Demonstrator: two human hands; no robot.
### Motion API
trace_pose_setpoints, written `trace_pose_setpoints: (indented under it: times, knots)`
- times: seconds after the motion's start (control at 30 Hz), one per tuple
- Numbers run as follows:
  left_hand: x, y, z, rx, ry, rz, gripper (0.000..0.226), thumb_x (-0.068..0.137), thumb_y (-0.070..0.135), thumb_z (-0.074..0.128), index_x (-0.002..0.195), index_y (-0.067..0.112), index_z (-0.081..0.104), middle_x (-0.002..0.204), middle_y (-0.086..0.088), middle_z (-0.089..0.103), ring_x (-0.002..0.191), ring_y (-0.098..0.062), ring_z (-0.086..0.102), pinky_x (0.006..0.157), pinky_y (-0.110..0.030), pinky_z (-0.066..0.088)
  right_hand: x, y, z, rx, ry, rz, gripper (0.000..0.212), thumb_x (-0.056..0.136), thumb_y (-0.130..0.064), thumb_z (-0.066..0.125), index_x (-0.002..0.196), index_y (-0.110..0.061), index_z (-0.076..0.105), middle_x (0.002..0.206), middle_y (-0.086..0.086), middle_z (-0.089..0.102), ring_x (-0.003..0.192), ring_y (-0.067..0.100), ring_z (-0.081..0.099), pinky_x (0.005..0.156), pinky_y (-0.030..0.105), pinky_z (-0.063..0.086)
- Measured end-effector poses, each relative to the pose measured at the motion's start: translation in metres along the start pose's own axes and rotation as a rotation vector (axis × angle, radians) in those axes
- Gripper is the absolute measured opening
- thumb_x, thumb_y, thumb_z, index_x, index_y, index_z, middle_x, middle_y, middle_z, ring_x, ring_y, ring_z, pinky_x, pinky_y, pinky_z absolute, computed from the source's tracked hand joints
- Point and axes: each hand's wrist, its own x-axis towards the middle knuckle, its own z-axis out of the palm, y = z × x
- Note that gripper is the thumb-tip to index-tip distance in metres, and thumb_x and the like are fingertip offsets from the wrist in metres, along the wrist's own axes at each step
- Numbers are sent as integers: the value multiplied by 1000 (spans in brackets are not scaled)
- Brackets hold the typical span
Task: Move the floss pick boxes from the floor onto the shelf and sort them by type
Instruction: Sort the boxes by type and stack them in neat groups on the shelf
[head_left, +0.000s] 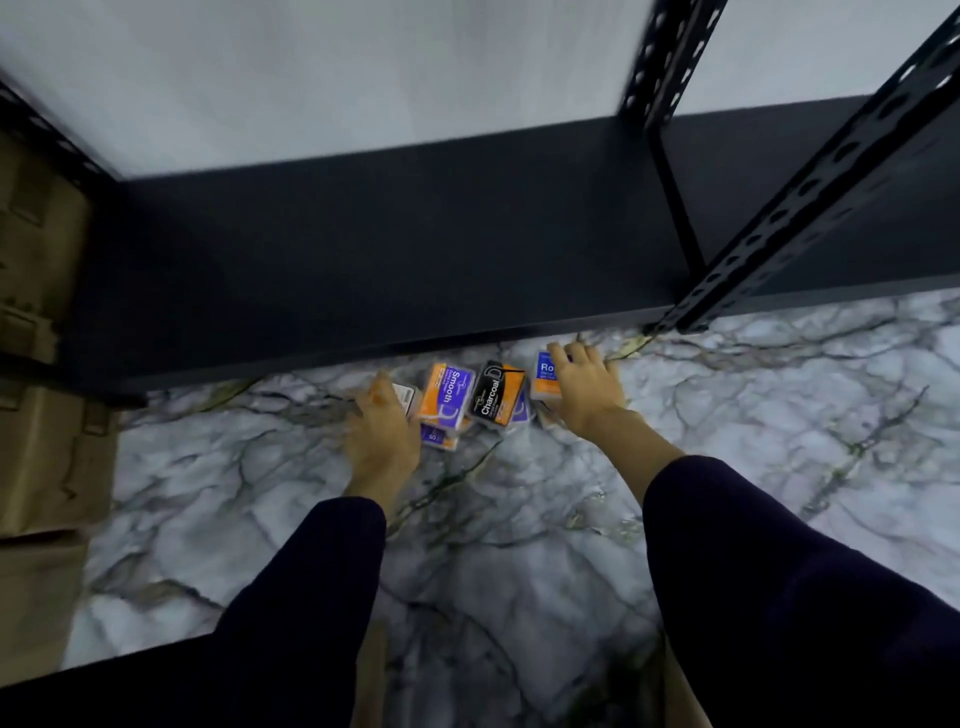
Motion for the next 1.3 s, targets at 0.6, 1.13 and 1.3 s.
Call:
trace_pose_setpoints:
  times: [0.6, 1.13, 1.3]
  knots:
    - [-109, 62, -274, -101, 506, 487, 70, 88, 41, 55, 149, 29, 22, 139, -4, 40, 108, -38, 51, 87, -48, 44, -128, -60, -273, 182, 640, -238, 69, 82, -42, 65, 141, -22, 34, 128, 8, 39, 117, 27, 40, 94, 40, 37]
    - [-181, 83, -480, -337, 887, 647, 53, 88, 48, 59, 138, 33, 47, 132, 1, 49, 112, -27, 48, 85, -31, 43, -201, -94, -473, 75, 1078, -323, 71, 83, -29, 71, 143, -24, 33, 141, 1, 43, 128, 25, 36, 100, 42, 33]
    - [-151, 88, -499, -463, 886, 688, 46, 86, 47, 62, 130, 34, 54, 126, 5, 48, 112, -20, 48, 85, -24, 38, -174, -95, -496, 54, 1071, -276, 76, 81, -39, 72, 144, -25, 32, 142, -1, 42, 128, 24, 36, 98, 38, 32]
